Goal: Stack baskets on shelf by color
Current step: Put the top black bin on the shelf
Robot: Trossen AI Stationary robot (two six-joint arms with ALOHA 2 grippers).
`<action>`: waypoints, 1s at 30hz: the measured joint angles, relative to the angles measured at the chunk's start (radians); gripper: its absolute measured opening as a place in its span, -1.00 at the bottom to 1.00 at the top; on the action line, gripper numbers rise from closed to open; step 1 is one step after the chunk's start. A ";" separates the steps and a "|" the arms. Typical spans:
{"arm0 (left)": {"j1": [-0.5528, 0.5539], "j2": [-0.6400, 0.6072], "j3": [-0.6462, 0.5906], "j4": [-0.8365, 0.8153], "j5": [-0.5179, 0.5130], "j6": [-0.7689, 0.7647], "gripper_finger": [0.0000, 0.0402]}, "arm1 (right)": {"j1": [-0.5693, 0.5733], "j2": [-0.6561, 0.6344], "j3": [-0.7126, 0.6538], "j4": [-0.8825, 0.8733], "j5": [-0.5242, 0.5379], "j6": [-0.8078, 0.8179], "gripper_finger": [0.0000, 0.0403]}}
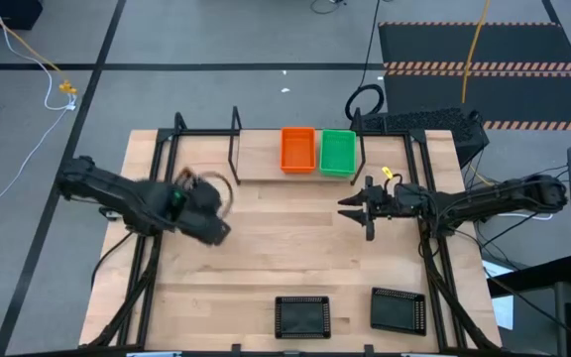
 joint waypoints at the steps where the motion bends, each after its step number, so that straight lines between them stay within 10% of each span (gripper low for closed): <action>1: 0.007 0.008 0.077 -0.037 -0.056 0.058 -0.98 | 0.000 0.007 0.006 -0.002 -0.004 -0.001 -0.39; 6: 0.137 0.072 0.316 -0.003 -0.183 0.536 -0.99 | 0.014 0.068 0.060 -0.005 -0.026 -0.039 -0.39; 14: 0.393 0.248 0.350 0.326 -0.126 1.387 -0.97 | 0.041 0.188 0.157 -0.005 -0.025 -0.122 -0.39; 30: 0.721 0.520 0.314 0.346 0.165 1.644 -0.96 | 0.047 0.250 0.175 -0.008 -0.024 -0.128 -0.39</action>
